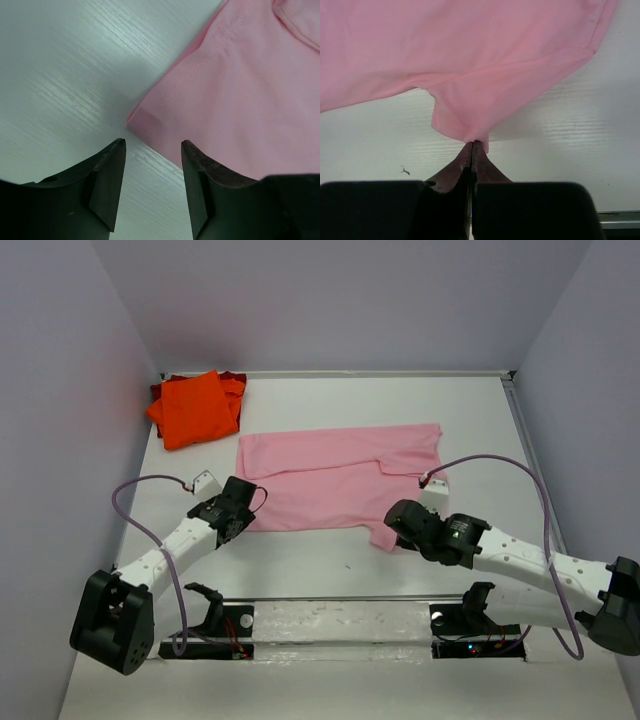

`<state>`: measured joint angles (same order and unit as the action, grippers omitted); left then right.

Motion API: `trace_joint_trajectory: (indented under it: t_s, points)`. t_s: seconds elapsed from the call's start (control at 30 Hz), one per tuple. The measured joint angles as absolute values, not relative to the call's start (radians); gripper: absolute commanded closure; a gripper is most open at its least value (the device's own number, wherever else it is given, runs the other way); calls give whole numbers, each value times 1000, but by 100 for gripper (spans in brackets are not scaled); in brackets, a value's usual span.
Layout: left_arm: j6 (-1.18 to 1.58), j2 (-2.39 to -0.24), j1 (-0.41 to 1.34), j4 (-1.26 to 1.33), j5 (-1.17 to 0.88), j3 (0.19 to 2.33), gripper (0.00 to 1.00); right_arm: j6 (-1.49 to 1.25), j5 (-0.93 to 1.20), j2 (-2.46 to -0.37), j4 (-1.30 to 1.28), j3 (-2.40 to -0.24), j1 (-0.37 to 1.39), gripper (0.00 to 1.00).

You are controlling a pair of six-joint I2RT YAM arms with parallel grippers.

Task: Fold and stack the t-shirts
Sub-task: Fold the tshirt

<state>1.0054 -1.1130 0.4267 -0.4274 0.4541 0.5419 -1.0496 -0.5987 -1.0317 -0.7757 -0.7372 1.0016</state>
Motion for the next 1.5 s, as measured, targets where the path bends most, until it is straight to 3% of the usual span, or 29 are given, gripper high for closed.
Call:
trace_joint_trajectory:
  t_s: [0.13, 0.5, 0.57, 0.7, 0.93, 0.97, 1.03, 1.1, 1.13, 1.17, 1.2, 1.23, 1.3, 1.5]
  points:
    - [1012, -1092, 427, -427, 466, 542, 50, -1046, -599, -1023, -775, -737, 1002, 100]
    - [1018, -1154, 427, -419, 468, 541, 53, -1042, -598, -983, -774, -736, 1002, 100]
    - [1020, -1152, 427, -414, 468, 539, 64, -1042, -598, -981, -774, -736, 1002, 100]
    - [1026, -1153, 427, -400, 460, 535, 97, -1042, -598, -979, -772, -731, 1002, 100]
    - [1028, -1160, 427, -376, 435, 514, 100, -1043, -598, -940, -775, -717, 1002, 100]
    - [1028, -1160, 427, -374, 432, 513, 98, -1043, -598, -935, -775, -717, 1002, 100]
    - [1026, -1153, 427, -374, 430, 513, 83, -1043, -598, -930, -775, -717, 1002, 100]
    - [1026, -1141, 427, -375, 432, 513, 78, -1044, -597, -930, -775, -717, 1002, 100]
    - [1024, -1135, 427, -376, 434, 513, 70, -1044, -597, -930, -775, -717, 1002, 100]
    - [1024, -1130, 427, -379, 435, 513, 54, -1044, -597, -931, -775, -717, 1002, 100]
    - [1020, -1128, 427, -382, 437, 513, 54, -1044, -597, -931, -775, -717, 1002, 100]
    - [1021, -1125, 427, -385, 438, 513, 46, -1043, -597, -931, -775, -717, 1002, 100]
    - [1017, -1121, 427, -393, 442, 513, 39, -1043, -597, -931, -775, -717, 1002, 100]
    - [1015, -1117, 427, -408, 443, 513, 38, -1043, -597, -931, -775, -717, 1002, 100]
